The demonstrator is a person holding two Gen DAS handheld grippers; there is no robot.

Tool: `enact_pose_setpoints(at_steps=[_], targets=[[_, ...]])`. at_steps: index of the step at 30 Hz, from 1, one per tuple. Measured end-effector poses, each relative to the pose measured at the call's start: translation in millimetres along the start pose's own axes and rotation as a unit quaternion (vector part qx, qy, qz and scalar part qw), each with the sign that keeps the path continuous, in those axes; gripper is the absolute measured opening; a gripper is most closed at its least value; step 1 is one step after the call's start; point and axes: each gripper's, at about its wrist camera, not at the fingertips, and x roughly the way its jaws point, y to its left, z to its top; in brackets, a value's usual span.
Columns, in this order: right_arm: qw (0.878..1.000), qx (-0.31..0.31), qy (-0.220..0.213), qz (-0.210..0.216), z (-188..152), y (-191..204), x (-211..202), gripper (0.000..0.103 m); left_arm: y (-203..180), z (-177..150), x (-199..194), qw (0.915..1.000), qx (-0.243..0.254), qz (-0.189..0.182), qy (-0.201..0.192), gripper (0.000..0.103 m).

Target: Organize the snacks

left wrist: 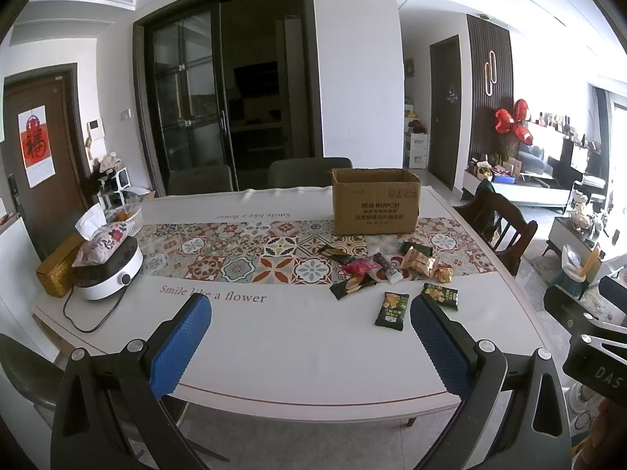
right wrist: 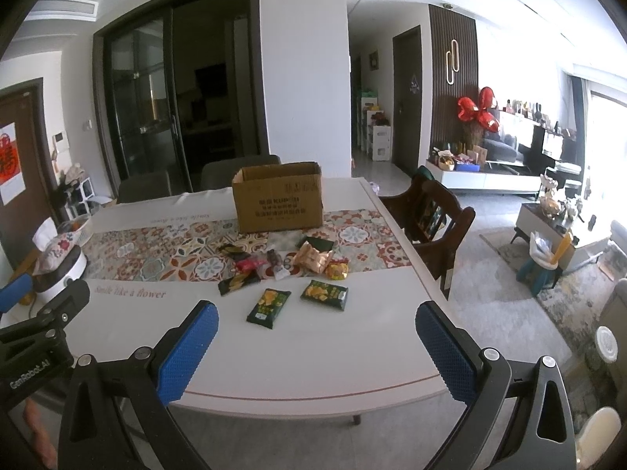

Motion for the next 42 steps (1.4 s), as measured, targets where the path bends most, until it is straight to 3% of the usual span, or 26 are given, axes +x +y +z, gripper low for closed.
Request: enact_pose_setpoints(at_steps=[9,17,25,33,40,42], targets=[[1.0,-0.003,0.002,0.006,2.8,-3.7,5.0,0.102,-3.1,-1.3,1.9,1.0,0.0,0.005,0.006,0.103],[0.998,-0.029,0.049,0.013,0.2,-17.9,38.8,0.102,-30.9,-6.3,32.5,0.9975,0.009,-0.002,0.07,0.103],[0.995,-0.072,0.054,0.033,-1.4,-35.1,73.5,0.102,-63.0,-10.6,58.4,0.9961,0.032,-0.002,0.082,0.103],[0.989,-0.107,0.087,0.049,8.2,-32.3,139.6,0.102,-84.0,5.7,128.3,0.9913,0.086,-0.025,0.096,0.091],[0.979,-0.157,0.122,0.049,20.1,-15.1,209.3,0.102,-96.4,12.5,204.0,0.9807,0.11,-0.068,0.147,0.084],[0.975,-0.175,0.131,0.051,19.2,-11.6,226.5,0.1,-102.7,6.9,224.4,0.9742,0.11,-0.085,0.178,0.08]])
